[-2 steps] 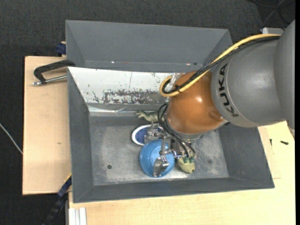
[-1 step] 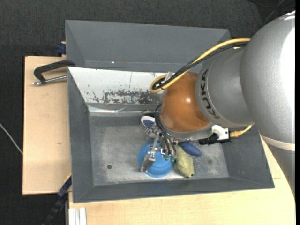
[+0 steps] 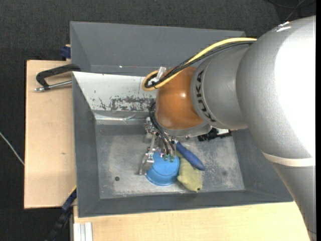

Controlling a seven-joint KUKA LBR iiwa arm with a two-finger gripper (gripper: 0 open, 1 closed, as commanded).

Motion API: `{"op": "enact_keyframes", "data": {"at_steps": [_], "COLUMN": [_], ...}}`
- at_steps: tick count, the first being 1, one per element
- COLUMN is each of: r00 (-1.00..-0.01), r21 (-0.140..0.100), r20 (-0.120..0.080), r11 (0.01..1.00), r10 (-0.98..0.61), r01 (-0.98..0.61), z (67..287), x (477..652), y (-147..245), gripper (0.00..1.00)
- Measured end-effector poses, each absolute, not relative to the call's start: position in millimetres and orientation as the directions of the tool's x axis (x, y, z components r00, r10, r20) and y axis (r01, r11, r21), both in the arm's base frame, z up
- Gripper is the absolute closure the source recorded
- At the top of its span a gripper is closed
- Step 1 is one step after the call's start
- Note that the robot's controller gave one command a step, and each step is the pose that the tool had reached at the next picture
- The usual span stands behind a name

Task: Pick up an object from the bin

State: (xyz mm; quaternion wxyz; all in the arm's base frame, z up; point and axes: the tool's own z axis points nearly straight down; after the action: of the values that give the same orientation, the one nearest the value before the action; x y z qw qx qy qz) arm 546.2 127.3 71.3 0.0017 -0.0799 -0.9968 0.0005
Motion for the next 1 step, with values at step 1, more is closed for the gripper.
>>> {"op": "enact_keyframes", "data": {"at_steps": [1], "r00": [-0.970], "r21": [-0.001], "r20": [-0.002], "r11": [0.970], "r10": [-0.243], "r01": [-0.243], "z": [132.7], "x": [499.4], "y": [69.3], "gripper": [0.00]}}
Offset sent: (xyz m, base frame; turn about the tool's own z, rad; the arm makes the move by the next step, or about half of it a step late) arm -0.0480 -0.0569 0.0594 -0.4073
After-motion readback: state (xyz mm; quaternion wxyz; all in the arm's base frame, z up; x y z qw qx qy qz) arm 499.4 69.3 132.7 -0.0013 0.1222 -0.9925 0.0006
